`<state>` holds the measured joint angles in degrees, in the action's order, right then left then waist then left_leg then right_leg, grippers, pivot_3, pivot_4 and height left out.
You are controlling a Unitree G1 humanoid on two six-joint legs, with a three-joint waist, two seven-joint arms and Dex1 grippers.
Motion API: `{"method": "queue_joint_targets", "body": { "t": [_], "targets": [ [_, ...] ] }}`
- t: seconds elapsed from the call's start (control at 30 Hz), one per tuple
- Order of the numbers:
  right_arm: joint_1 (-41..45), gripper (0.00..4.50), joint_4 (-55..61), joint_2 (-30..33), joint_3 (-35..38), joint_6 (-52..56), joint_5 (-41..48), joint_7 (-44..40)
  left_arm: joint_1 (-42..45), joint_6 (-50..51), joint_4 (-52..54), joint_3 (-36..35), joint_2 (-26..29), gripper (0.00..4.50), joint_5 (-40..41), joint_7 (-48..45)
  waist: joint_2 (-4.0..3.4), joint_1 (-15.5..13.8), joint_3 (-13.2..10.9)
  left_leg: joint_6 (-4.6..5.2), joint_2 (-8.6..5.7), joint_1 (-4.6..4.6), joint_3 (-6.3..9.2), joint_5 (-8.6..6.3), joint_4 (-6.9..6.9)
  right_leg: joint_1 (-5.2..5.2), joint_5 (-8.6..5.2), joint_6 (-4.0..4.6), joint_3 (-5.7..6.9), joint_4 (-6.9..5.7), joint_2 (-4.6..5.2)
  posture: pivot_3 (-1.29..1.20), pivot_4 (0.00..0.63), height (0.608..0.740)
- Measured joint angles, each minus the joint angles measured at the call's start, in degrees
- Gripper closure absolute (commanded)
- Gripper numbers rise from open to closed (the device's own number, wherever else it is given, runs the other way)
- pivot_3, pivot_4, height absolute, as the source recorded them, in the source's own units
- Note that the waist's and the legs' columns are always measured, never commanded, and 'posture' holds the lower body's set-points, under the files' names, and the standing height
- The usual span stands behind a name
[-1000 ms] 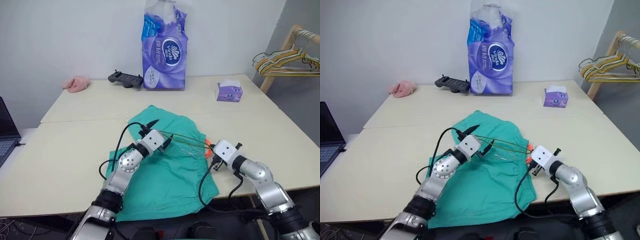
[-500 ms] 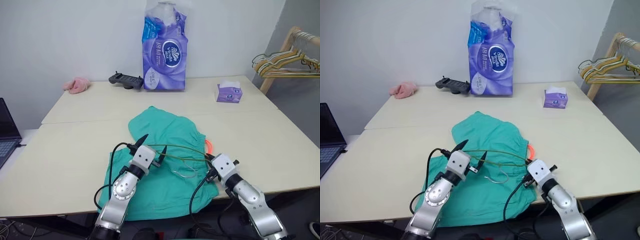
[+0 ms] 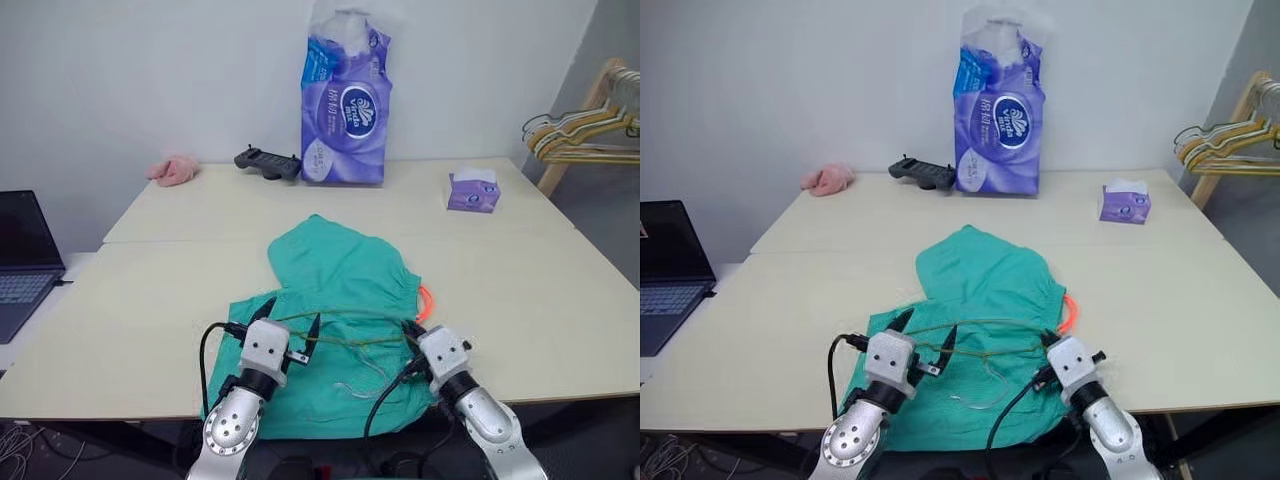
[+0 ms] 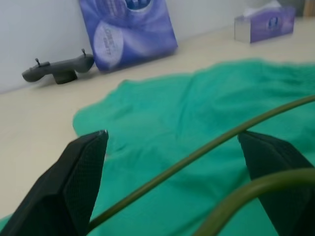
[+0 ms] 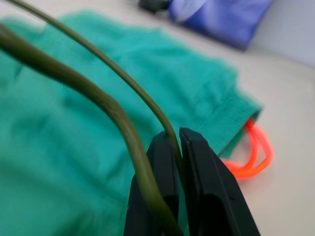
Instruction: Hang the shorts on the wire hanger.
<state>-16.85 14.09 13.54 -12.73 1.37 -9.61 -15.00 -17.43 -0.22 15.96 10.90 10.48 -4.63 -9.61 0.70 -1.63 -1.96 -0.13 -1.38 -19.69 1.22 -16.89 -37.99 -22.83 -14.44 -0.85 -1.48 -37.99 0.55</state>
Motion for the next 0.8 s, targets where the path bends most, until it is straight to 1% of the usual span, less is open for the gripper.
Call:
{"method": "queue_joint_targets", "body": {
  "t": [0.03, 0.1, 0.2, 0.27, 0.4, 0.8],
  "targets": [
    [0.1, 4.5, 0.0, 0.1, 0.0, 0.1, -0.3, -0.1, 0.1, 0.1, -0.6, 0.0, -0.2, 0.04, 0.0, 0.0, -0.04, 0.2, -0.1, 0.0, 0.02, -0.02, 0.06, 0.0, -0.01, 0.01, -0.01, 0.02, 0.07, -0.02, -0.01, -0.04, 0.0, 0.74],
    [0.8, 4.5, 0.0, 1.0, 0.0, 0.5, -0.3, -0.5, 1.5, 0.4, -0.9, 0.0, -0.2, 0.04, 0.0, -0.1, 0.34, 0.3, -0.2, -0.04, 0.11, 0.03, 0.31, -0.02, -0.02, 0.21, -0.03, 0.06, 0.34, 0.07, -0.06, -0.04, 0.0, 0.74],
    [2.1, 4.5, 0.0, 2.1, 0.2, 1.6, -0.3, -1.2, 3.2, 1.1, -2.0, 0.1, -0.1, 0.04, 0.0, -0.4, 0.26, 0.8, -0.4, -0.06, 0.1, 0.23, 0.27, -0.03, -0.03, 0.57, -0.05, 0.09, 0.32, 0.09, -0.03, -0.05, 0.0, 0.74],
    [2.7, 4.5, 0.0, 3.1, 0.3, 2.1, -0.3, -1.6, 4.1, 1.3, -2.7, 0.1, -0.1, 0.04, 0.0, -0.7, 0.35, 1.1, -0.6, -0.07, 0.1, 0.52, 0.27, -0.04, -0.04, 0.69, -0.23, 0.38, 0.32, 0.08, -0.02, -0.05, 0.0, 0.74],
    [4.7, 4.5, 0.0, 4.6, 0.9, 3.3, -0.3, -2.7, 6.4, 1.9, -3.7, 0.1, -0.1, 0.04, 0.2, -0.9, 0.46, 1.6, -0.9, -0.08, 0.11, 0.84, 0.3, -0.04, -0.05, 1.11, -0.24, 0.41, 0.33, 0.06, 0.19, -0.06, 0.0, 0.74],
    [10.9, 4.5, 0.5, 9.6, 2.7, 6.6, -0.4, -6.2, 13.7, 3.6, -7.3, 0.1, -0.3, 0.04, 2.3, -1.1, 0.65, 1.8, -1.5, -0.09, 0.08, 0.83, 0.33, -0.05, -0.03, 1.07, -0.18, 0.3, 0.37, 0.13, 0.25, -0.05, 0.0, 0.74]
  ]
}}
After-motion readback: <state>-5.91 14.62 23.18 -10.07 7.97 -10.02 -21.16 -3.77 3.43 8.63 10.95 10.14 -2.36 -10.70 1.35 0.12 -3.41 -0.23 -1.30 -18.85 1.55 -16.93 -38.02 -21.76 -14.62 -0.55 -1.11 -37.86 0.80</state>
